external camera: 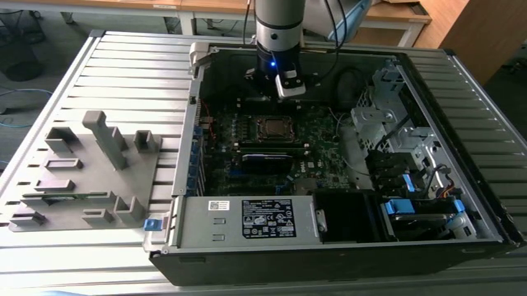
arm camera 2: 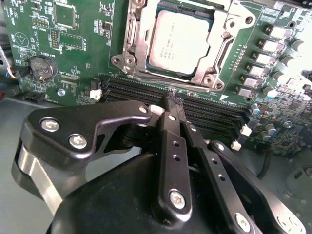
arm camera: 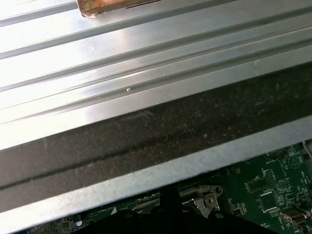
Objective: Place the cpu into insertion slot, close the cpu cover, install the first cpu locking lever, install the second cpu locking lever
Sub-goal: 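Install the first cpu locking lever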
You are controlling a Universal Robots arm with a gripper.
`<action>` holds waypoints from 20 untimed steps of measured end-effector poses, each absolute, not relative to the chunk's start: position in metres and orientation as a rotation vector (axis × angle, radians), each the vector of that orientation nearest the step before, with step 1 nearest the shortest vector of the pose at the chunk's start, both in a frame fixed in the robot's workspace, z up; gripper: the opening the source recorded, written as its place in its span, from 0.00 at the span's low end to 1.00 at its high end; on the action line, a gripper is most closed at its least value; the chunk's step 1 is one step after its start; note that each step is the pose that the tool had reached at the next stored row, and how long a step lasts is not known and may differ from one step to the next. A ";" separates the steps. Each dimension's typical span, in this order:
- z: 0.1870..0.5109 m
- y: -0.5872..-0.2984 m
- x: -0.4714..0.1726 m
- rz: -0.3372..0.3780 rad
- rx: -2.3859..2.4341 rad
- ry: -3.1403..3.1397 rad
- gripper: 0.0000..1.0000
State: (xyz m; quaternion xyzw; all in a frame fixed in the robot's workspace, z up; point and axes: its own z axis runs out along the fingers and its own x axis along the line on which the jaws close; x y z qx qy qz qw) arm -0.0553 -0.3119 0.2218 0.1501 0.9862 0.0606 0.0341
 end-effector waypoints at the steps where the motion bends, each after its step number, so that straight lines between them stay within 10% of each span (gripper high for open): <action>1: 0.223 -0.312 -0.055 0.186 0.461 3.033 0.11; 20: 0.228 -0.312 -0.055 0.140 0.286 3.065 0.11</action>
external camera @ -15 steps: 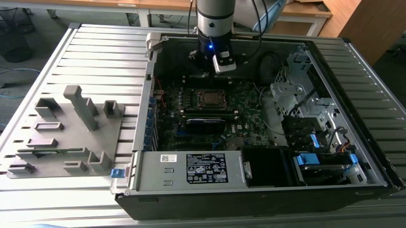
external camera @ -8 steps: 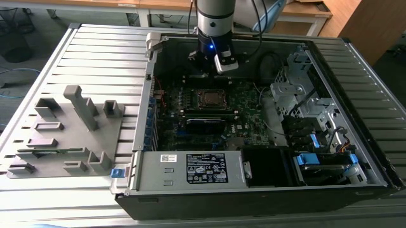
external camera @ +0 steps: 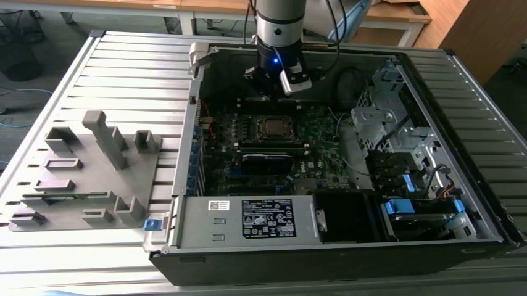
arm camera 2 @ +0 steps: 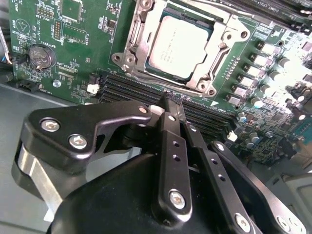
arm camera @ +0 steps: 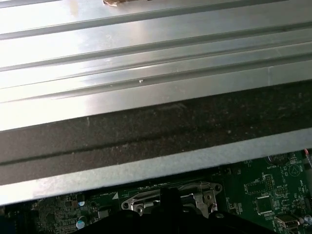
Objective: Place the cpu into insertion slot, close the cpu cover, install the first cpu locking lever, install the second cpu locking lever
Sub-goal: 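Install the first cpu locking lever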
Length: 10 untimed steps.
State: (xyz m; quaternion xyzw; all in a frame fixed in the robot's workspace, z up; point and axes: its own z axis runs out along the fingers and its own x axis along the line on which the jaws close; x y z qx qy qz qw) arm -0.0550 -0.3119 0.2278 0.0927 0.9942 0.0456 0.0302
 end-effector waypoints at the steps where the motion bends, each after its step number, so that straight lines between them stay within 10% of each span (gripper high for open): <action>1: 0.228 -0.312 -0.055 0.141 0.286 3.066 0.11; 10: 0.234 -0.312 -0.055 0.141 0.280 3.069 0.11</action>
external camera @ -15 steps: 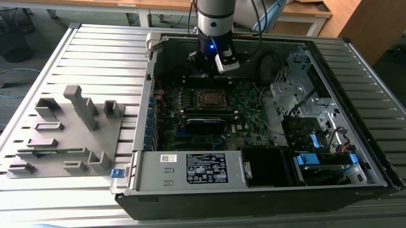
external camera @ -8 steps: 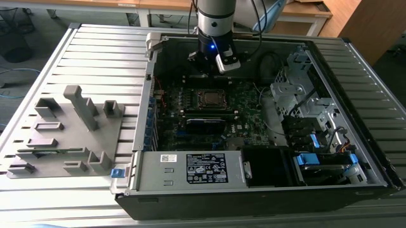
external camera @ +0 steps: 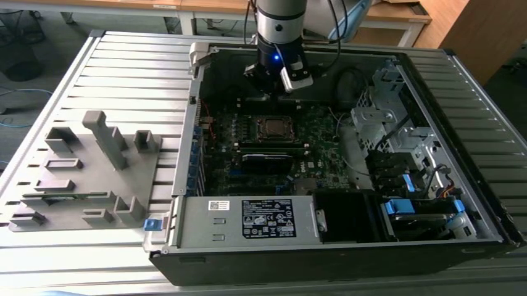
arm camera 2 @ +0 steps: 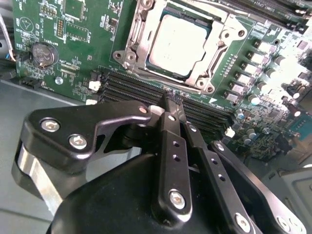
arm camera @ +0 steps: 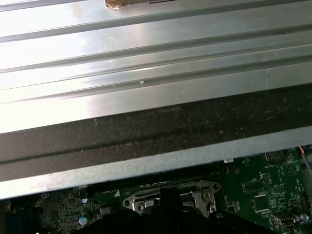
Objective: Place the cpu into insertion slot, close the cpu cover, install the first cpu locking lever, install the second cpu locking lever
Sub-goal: 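Install the first cpu locking lever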
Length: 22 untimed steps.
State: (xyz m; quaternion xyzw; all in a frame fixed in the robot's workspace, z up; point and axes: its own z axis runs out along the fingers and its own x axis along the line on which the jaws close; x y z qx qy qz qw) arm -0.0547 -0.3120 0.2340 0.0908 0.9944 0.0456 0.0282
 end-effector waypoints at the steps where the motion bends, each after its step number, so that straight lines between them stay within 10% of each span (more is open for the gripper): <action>1: 0.234 -0.312 -0.055 0.141 0.280 3.069 0.11; 22: 0.234 -0.315 -0.052 0.134 0.210 3.081 0.11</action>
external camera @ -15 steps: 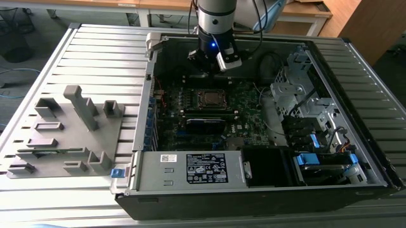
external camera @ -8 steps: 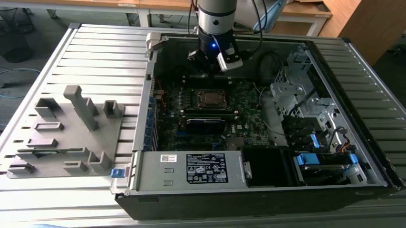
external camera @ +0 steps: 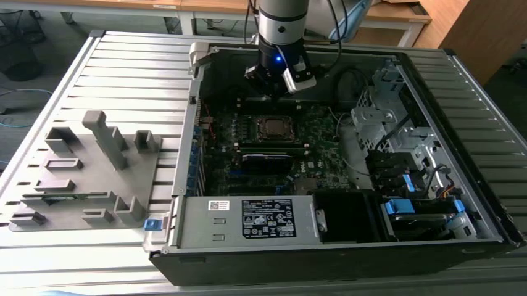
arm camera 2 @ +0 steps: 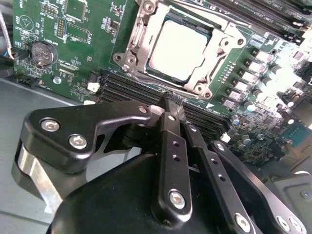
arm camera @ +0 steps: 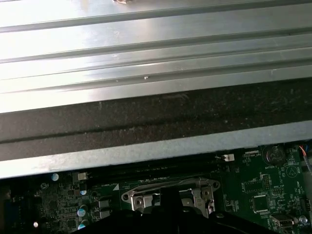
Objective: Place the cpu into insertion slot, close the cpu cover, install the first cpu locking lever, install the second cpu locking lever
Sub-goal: 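Install the first cpu locking lever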
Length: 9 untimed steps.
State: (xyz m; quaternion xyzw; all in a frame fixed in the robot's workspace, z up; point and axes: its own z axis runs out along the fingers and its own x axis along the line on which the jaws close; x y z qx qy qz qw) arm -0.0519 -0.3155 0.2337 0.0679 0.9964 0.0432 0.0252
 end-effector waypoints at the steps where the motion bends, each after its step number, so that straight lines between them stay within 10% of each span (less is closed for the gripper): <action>1: 0.234 -0.315 -0.051 0.134 0.207 3.081 0.11; 9: 0.233 -0.317 -0.047 0.125 0.194 3.083 0.11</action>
